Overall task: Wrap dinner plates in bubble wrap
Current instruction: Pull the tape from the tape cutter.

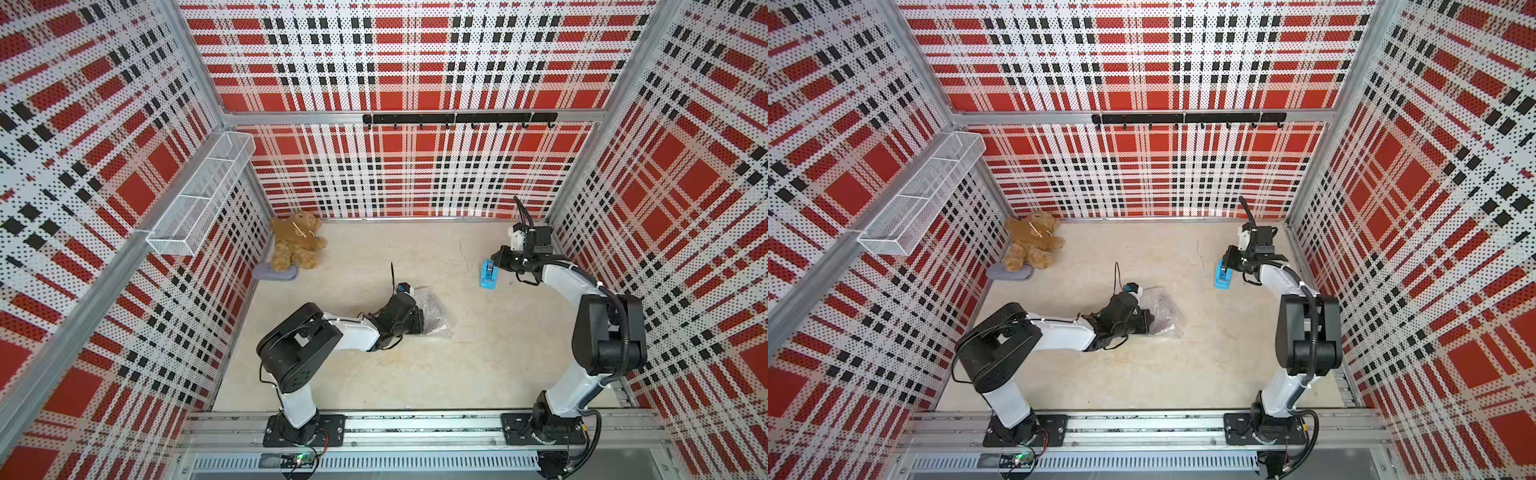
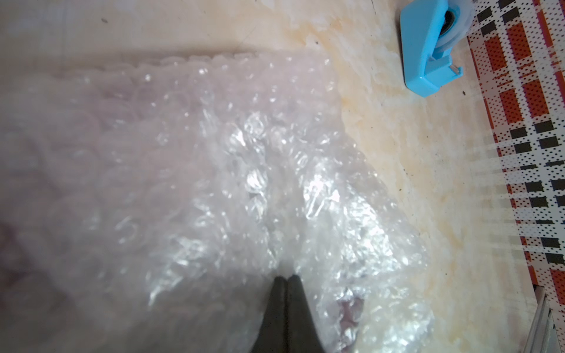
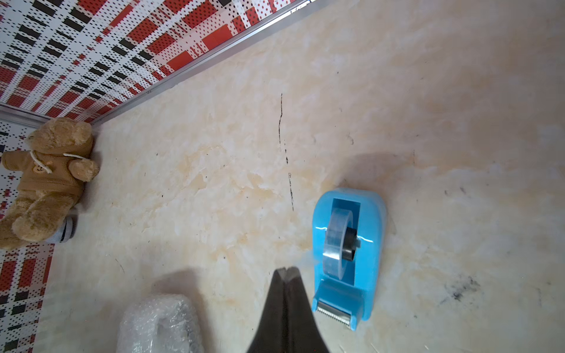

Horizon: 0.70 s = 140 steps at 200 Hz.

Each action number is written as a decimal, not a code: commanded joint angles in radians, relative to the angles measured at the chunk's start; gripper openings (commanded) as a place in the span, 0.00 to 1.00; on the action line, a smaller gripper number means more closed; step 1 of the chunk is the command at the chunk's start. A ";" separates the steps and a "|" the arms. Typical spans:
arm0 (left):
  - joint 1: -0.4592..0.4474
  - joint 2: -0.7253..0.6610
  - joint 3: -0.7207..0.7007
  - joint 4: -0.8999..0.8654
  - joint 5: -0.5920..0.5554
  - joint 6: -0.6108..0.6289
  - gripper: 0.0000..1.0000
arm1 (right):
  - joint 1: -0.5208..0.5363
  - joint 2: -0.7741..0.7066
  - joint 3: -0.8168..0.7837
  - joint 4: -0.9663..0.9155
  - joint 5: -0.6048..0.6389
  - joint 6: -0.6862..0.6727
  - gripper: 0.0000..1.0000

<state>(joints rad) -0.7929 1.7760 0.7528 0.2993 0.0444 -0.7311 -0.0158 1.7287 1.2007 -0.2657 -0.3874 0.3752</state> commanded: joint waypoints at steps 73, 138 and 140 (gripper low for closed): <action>-0.017 0.063 -0.023 -0.152 0.007 0.010 0.00 | 0.003 -0.063 0.030 0.030 -0.030 0.014 0.00; -0.019 0.072 -0.014 -0.158 0.008 0.013 0.00 | 0.001 -0.109 0.036 0.057 0.000 0.029 0.00; -0.019 0.072 -0.013 -0.158 0.010 0.013 0.00 | 0.000 -0.106 0.044 0.045 -0.002 0.023 0.00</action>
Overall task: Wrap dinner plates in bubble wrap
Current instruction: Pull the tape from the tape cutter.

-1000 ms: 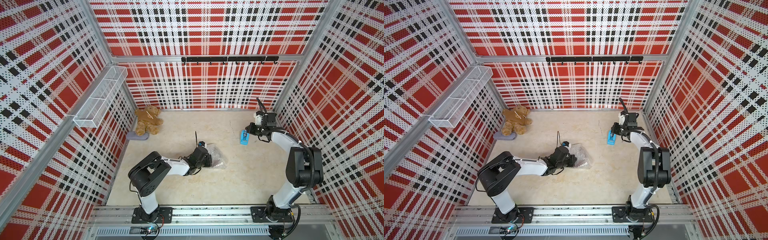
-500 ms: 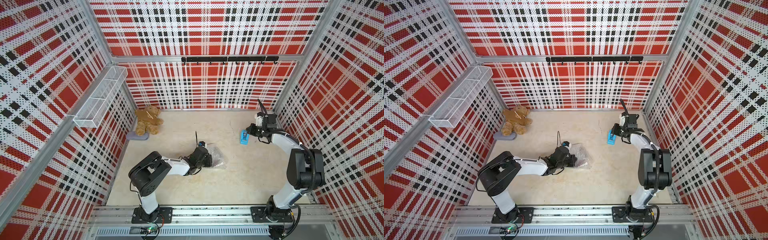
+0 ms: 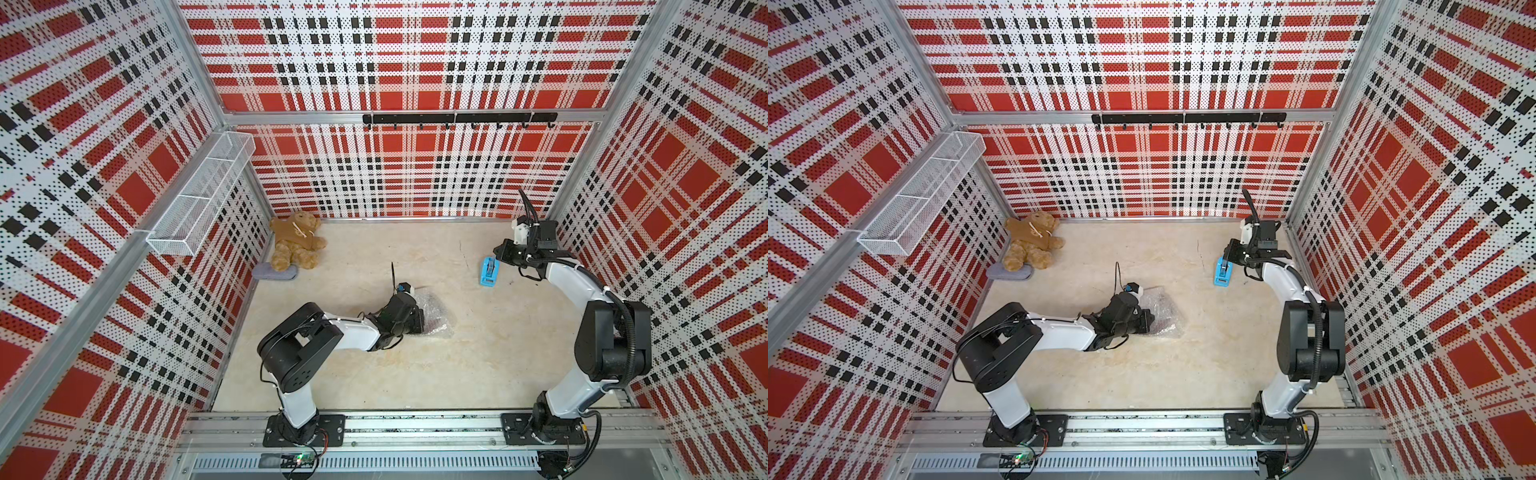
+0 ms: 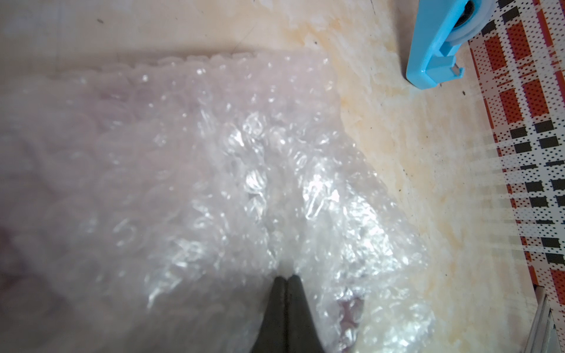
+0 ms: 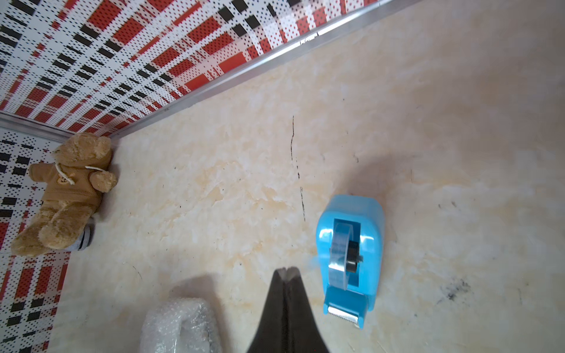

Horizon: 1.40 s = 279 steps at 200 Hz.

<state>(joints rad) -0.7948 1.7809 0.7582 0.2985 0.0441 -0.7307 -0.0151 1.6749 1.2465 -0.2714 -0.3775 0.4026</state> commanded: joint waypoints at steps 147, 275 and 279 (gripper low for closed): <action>-0.020 0.068 -0.017 -0.160 0.007 0.013 0.00 | -0.003 -0.108 0.077 -0.045 -0.025 -0.017 0.00; -0.021 0.075 -0.013 -0.160 0.014 0.017 0.00 | 0.020 -0.457 -0.464 -0.009 -0.105 0.071 0.00; -0.021 0.077 -0.013 -0.161 0.014 0.017 0.00 | 0.021 -0.466 -0.485 -0.005 -0.114 0.072 0.00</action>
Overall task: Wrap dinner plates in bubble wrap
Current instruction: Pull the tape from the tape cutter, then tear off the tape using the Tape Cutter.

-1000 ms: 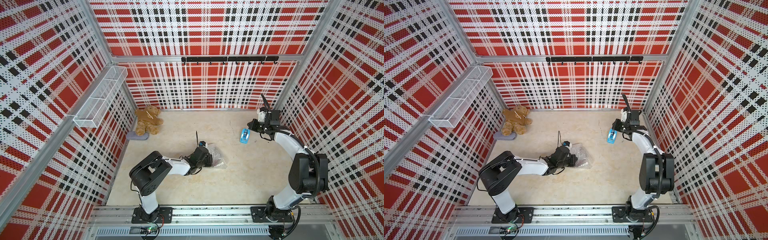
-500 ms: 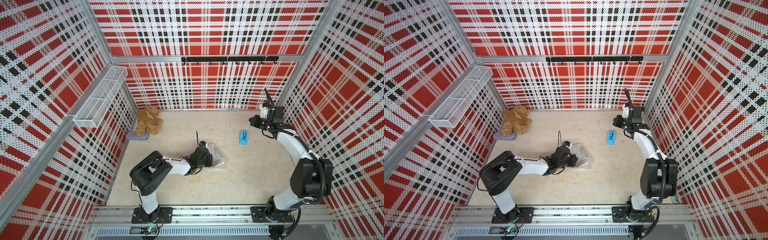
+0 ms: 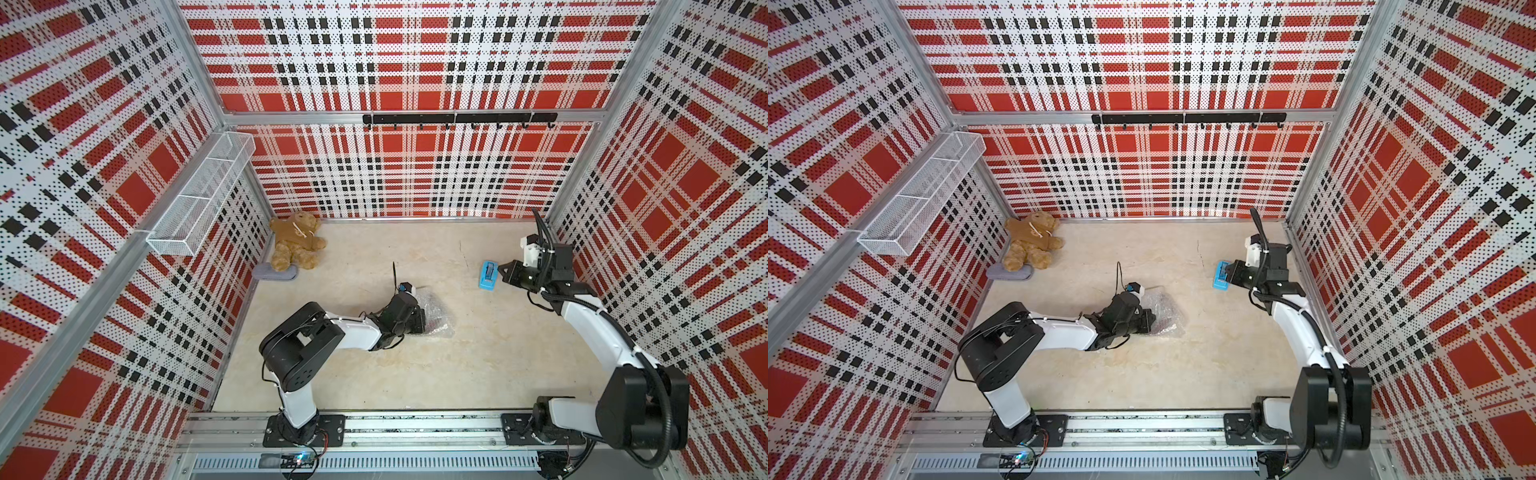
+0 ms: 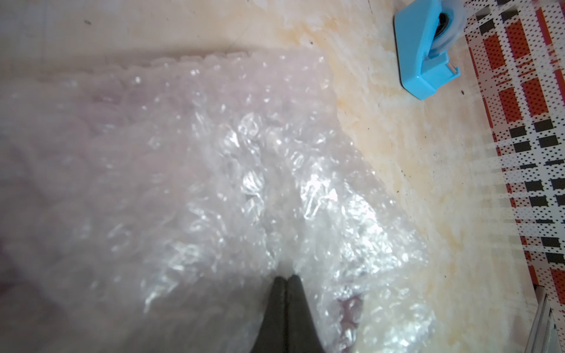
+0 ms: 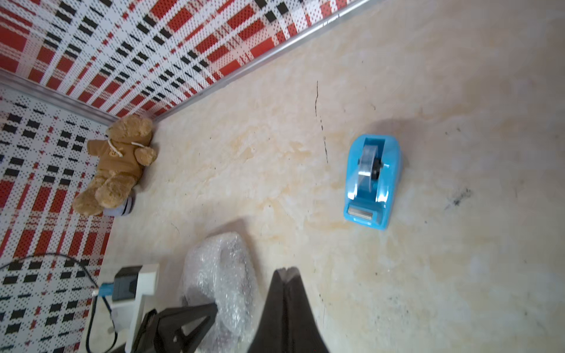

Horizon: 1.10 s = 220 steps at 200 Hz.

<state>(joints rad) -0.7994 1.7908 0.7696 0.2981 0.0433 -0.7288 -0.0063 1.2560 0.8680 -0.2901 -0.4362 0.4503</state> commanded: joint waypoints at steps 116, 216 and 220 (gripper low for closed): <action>-0.020 0.068 -0.021 -0.157 0.020 0.022 0.00 | 0.064 0.023 -0.496 0.271 -0.096 0.096 0.00; -0.020 0.077 -0.022 -0.153 0.026 0.022 0.00 | 0.064 -0.128 -0.439 -0.001 0.029 0.096 0.67; -0.020 0.076 -0.021 -0.151 0.027 0.022 0.00 | 0.064 -0.152 -0.429 -0.037 0.048 0.096 0.70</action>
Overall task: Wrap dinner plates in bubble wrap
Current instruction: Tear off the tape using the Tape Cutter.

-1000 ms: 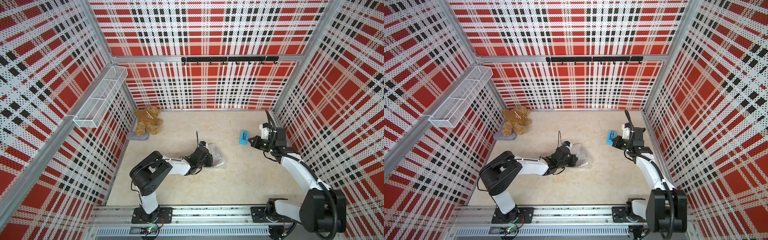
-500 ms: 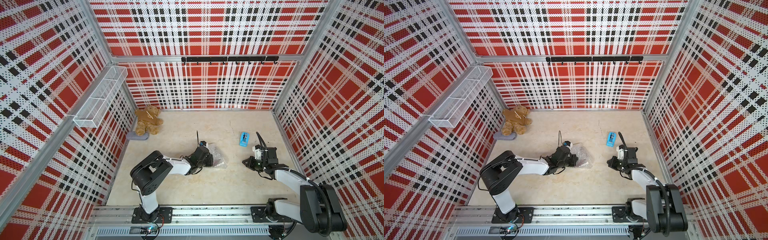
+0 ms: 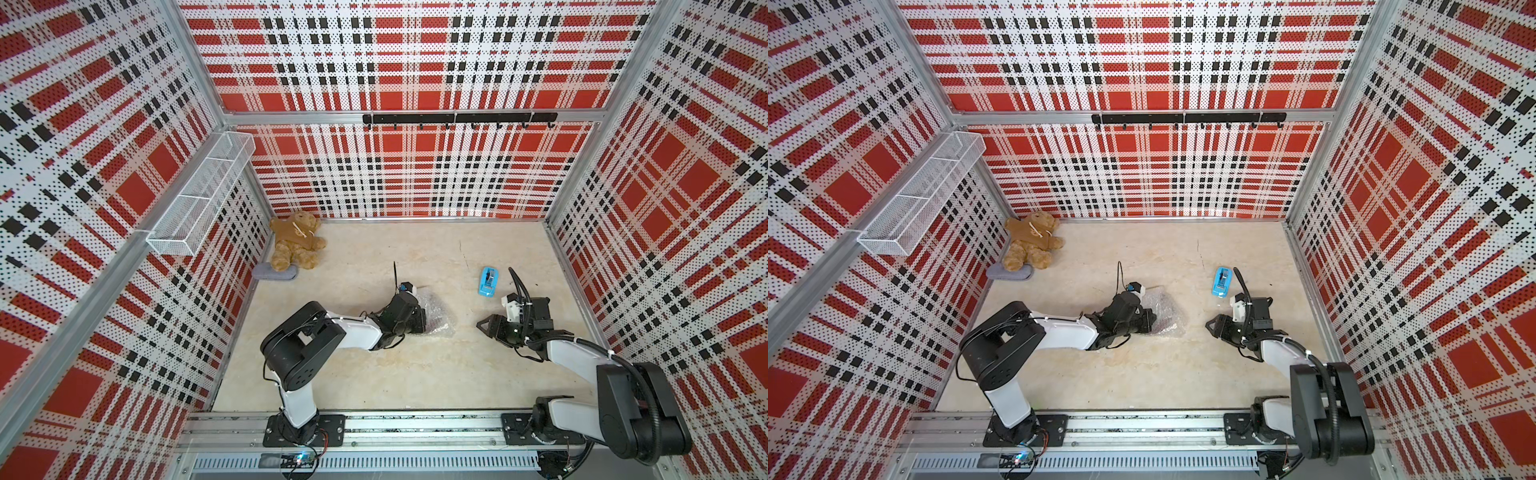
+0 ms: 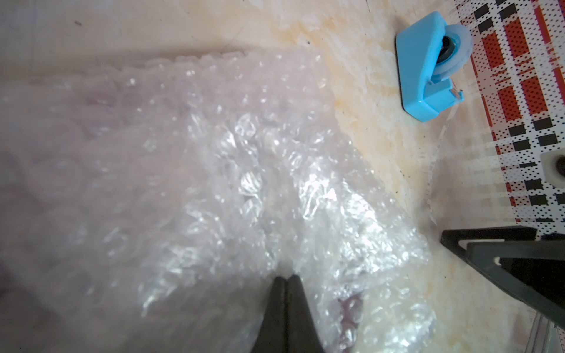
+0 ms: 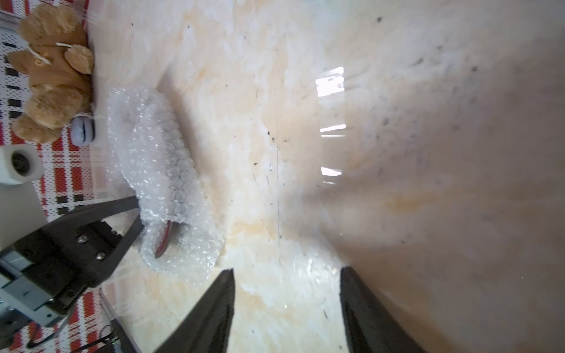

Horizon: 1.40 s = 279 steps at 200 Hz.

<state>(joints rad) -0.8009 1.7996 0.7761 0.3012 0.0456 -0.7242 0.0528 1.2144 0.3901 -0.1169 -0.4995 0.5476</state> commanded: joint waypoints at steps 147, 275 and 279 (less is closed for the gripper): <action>-0.001 0.069 -0.060 -0.118 0.045 0.007 0.00 | -0.110 0.238 0.298 0.057 0.070 -0.193 0.68; 0.004 0.071 -0.064 -0.122 0.038 0.003 0.00 | -0.114 0.437 0.314 0.269 -0.077 -0.147 0.47; 0.005 0.070 -0.064 -0.123 0.039 0.004 0.00 | -0.115 0.440 0.313 0.271 -0.080 -0.147 0.47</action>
<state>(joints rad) -0.7933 1.8080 0.7616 0.3439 0.0704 -0.7216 -0.0555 1.6276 0.6895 0.1047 -0.5400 0.4099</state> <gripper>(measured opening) 0.045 0.480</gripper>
